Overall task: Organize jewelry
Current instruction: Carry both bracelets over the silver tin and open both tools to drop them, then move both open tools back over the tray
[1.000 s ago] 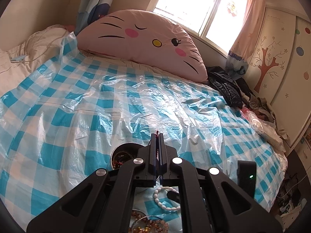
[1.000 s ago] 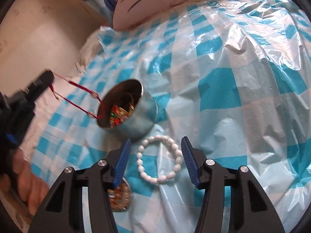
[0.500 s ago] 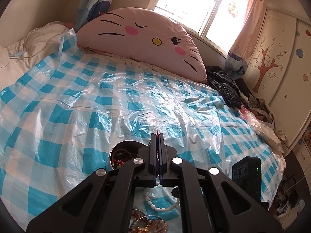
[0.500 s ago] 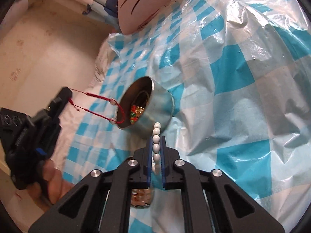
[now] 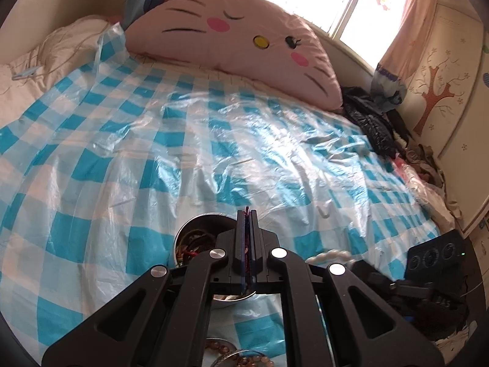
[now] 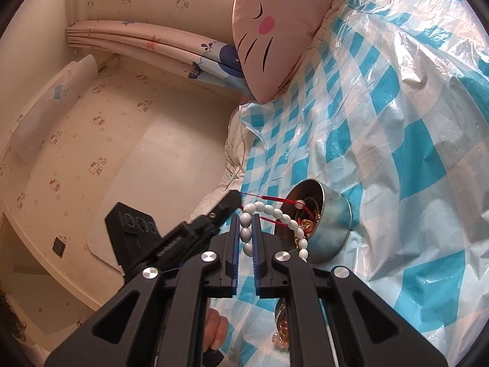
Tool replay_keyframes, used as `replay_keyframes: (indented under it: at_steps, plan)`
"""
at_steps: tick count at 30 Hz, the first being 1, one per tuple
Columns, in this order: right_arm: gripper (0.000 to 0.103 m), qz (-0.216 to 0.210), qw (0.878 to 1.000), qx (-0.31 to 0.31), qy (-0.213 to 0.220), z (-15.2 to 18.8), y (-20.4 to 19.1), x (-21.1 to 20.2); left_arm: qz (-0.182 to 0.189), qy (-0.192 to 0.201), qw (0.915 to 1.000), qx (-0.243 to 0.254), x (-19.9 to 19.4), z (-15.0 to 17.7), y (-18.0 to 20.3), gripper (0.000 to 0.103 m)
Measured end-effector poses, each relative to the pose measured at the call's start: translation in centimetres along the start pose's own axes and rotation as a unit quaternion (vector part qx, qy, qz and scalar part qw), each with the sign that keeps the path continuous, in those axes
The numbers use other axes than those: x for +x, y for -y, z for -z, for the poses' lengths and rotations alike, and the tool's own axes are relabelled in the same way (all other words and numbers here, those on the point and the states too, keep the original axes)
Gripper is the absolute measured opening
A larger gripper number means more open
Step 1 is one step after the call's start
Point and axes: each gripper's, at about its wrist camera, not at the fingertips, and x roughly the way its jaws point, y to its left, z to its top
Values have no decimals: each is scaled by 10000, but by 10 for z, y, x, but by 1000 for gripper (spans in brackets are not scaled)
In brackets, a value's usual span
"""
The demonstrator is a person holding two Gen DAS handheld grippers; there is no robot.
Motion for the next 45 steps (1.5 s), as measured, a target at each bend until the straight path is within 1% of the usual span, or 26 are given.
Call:
replay_keyframes:
  at_steps: [2,4,7,9,11,13,14,16,17,18,19,22,24,26,27,28,30,31,33,35,36,37,39,41,43,45]
  plan:
    - [9,-125,9999,69,22,-2,-1,4,-234,-59,9997,-70,3,5,-9,3]
    - [9,-141,9999,52,23,-4,-1,9,-437,-43,9990,-73,0,7,-16,3]
    - [9,-231,9997,71,12,-12,-5,20,-536,45,9984,-150,-11,6,-26,9]
    - [9,-322,9994,86,5,-18,-6,29,-579,68,9980,-230,-16,6,-34,25]
    - [9,-432,9990,121,-23,-23,-7,39,-639,156,9972,-362,-22,6,-45,35]
    - [9,-565,9980,239,-132,-24,-3,54,-711,234,9956,-567,-27,8,-57,36]
    - [9,-425,9985,235,-237,-25,0,62,-736,270,9945,-689,-29,7,-64,36]
    - [19,335,9982,-46,-491,-23,3,80,-764,328,9916,-987,-33,8,-77,36]
    - [31,590,9964,-137,-588,-21,5,86,-758,340,9905,-1096,-33,8,-82,36]
    - [35,705,9953,-119,-654,-19,7,88,-756,344,9898,-1158,-34,8,-85,37]
    - [35,702,9951,-118,-681,-17,9,89,-772,333,9896,-1164,-33,9,-86,37]
    - [38,855,9947,-246,-523,-18,9,81,-847,300,9909,-1004,-33,12,-80,42]
    - [42,965,9943,-214,-392,-17,14,73,-979,302,9917,-773,-35,18,-72,50]
    - [43,1167,9924,-248,-315,-16,15,65,-1174,274,9916,-462,-37,25,-62,58]
    - [46,1288,9908,-308,-280,-16,13,62,-1263,261,9911,-321,-40,29,-58,61]
    - [49,1439,9884,-429,-236,-14,9,58,-1346,244,9904,-188,-42,34,-54,64]
    - [61,1892,9781,-859,-113,-9,-6,50,-1484,212,9887,45,-50,43,-46,75]
    - [63,2156,9697,-1145,-46,-5,-16,47,-1541,208,9877,149,-54,47,-42,77]
    - [76,2598,9507,-1690,107,5,-35,42,-1653,207,9853,369,-65,56,-36,84]
    - [82,2870,9356,-2046,220,16,-49,37,-1762,187,9823,610,-76,66,-30,88]
    - [88,2989,9291,-2165,257,22,-53,33,-1828,165,9803,733,-81,72,-27,91]
    - [92,3107,9230,-2250,294,28,-57,28,-1893,138,9782,847,-85,78,-25,92]
    - [94,3295,9130,-2370,405,40,-64,15,-1968,87,9755,983,-94,88,-23,95]
    - [95,3445,9056,-2419,527,52,-69,0,-1915,-16,9769,949,-101,95,-22,95]
    - [96,3560,9015,-2355,720,60,-73,-17,-1846,-3,9790,864,-107,100,-23,95]
    - [96,3608,9015,-2184,974,65,-75,-35,-1881,-14,9781,891,-109,105,-19,95]
